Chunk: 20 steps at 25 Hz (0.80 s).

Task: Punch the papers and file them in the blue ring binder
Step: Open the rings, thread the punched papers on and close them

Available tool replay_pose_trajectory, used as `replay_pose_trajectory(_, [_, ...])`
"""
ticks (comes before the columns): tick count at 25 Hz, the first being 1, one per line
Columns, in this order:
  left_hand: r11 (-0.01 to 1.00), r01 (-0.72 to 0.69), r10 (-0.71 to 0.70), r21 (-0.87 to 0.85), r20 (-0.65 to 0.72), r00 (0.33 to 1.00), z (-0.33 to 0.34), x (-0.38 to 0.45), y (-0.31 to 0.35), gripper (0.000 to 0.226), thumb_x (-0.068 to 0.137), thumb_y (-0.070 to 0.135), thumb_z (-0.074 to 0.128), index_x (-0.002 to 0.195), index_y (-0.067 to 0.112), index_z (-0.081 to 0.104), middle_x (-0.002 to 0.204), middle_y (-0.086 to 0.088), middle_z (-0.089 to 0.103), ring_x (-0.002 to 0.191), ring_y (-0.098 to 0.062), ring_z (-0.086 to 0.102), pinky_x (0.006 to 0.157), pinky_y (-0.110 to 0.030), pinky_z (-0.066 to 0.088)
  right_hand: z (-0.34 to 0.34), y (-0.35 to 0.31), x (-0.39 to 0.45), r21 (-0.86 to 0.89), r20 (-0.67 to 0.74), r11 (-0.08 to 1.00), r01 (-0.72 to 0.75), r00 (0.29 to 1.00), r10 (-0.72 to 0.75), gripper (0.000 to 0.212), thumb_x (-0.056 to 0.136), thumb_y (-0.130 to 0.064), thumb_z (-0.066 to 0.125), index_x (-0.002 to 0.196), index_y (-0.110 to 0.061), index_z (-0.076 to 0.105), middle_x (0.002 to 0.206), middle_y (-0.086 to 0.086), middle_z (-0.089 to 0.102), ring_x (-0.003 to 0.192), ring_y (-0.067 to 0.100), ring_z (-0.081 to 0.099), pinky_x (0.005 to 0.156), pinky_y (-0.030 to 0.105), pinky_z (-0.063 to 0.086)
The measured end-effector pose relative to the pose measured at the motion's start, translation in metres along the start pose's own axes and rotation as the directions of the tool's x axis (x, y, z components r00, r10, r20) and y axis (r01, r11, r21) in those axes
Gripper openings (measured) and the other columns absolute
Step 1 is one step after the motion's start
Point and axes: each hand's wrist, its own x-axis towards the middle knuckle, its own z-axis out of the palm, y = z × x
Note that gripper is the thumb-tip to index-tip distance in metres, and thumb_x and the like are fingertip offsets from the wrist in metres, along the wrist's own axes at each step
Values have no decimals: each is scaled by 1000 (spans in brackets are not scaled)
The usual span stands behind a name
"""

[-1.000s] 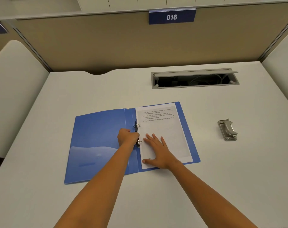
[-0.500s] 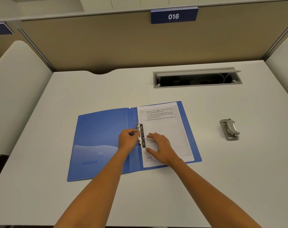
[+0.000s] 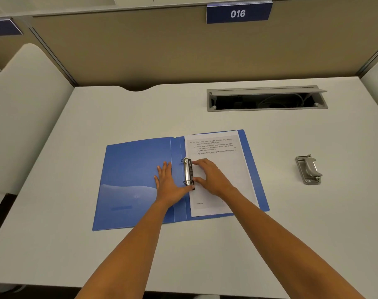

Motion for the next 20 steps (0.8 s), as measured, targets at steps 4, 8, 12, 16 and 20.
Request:
replay_pose_trajectory(4, [999, 19, -19, 47, 6, 1000, 4, 4, -3, 110, 77, 59, 68, 155, 19, 1, 163, 0, -6, 149, -22, -13, 118, -45, -10, 1, 0, 5, -65, 20, 997, 44, 999, -43, 50, 87, -25, 69, 134, -19, 55, 138, 2, 52, 126, 20, 47, 105, 28, 35])
replay_pose_trajectory(8, [999, 22, -23, 44, 15, 1000, 2, 4, -3, 109, 77, 57, 69, 155, 20, 3, 163, 1, -3, 150, -22, -9, 119, -45, -7, 0, -2, 3, -146, 45, 983, 113, 993, -107, 48, 86, -24, 69, 132, -18, 58, 142, -1, 52, 124, 22, 51, 103, 33, 41])
replay_pose_trajectory(12, [998, 23, -25, 57, 27, 999, 0, 5, -3, 109, 76, 59, 69, 155, 21, 4, 163, 2, -2, 150, -21, -7, 119, -45, -4, -6, -4, 2, -167, 64, 975, 148, 988, -139, 41, 88, -22, 67, 128, -17, 61, 132, 3, 61, 119, 25, 55, 99, 34, 43])
replay_pose_trajectory(16, [994, 9, -13, 109, 32, 999, -3, 4, -5, 108, 76, 62, 67, 155, 21, 5, 163, 3, 0, 151, -21, -5, 120, -45, -1, -5, 2, 9, -167, 125, 984, 66, 991, -45, 38, 88, -29, 66, 125, -22, 64, 129, 3, 62, 129, 20, 44, 105, 40, 40])
replay_pose_trajectory(20, [990, 7, -11, 141, 29, 1000, -8, 6, -2, 109, 73, 64, 68, 155, 22, 9, 163, 3, 3, 151, -21, -2, 121, -45, 4, -9, 6, 22, -132, 173, 991, 25, 985, -1, 41, 79, -34, 75, 119, -26, 68, 120, -3, 66, 122, 15, 44, 98, 36, 43])
